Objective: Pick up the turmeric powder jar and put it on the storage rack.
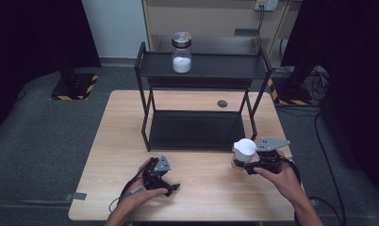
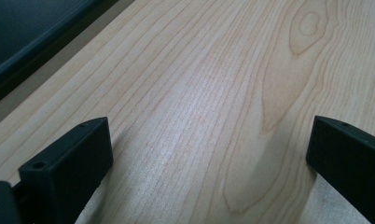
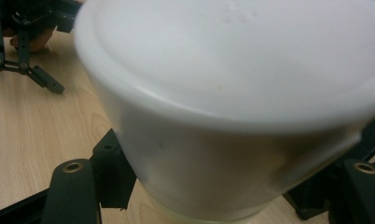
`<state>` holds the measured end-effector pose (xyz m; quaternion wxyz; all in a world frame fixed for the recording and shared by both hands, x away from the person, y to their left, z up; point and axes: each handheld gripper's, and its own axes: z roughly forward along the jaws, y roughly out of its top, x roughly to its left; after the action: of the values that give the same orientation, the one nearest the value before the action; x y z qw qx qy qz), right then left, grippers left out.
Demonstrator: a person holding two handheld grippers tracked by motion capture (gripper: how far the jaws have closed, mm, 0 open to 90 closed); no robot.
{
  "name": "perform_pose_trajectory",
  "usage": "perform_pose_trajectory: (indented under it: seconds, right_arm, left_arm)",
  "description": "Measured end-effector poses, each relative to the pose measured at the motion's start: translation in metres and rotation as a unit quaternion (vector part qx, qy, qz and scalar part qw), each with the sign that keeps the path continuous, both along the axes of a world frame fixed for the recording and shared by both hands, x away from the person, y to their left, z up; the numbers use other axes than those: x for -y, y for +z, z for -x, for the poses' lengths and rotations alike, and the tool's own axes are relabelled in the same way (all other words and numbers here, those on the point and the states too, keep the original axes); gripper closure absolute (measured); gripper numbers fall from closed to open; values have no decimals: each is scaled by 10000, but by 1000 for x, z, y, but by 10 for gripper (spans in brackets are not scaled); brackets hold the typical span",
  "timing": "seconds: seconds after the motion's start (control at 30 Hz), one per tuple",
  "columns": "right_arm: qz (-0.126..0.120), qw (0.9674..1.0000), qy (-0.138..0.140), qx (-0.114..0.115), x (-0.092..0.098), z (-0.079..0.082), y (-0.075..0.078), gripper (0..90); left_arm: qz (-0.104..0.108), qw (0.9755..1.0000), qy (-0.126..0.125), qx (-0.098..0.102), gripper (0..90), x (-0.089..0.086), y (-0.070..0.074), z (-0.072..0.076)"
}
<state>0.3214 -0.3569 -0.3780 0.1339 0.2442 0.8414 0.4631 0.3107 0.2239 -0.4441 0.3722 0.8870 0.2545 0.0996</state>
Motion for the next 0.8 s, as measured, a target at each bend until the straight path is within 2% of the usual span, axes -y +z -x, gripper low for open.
perform_pose_trajectory:
  seconds: [0.37, 0.47, 0.8]
  right_arm:
    - [-127, 9996, 261, 24, 2, -13, 27, 316]
    - [-213, 9992, 335, 5, 2, -16, 31, 316]
    - [-255, 9984, 498, -20, -1, -27, 46, 316]
  left_arm:
    - [-1, 10000, -2, 0, 0, 0, 0, 0]
    - [1, 10000, 0, 0, 0, 0, 0, 0]
    - [-1, 10000, 1, 1, 0, 0, 0, 0]
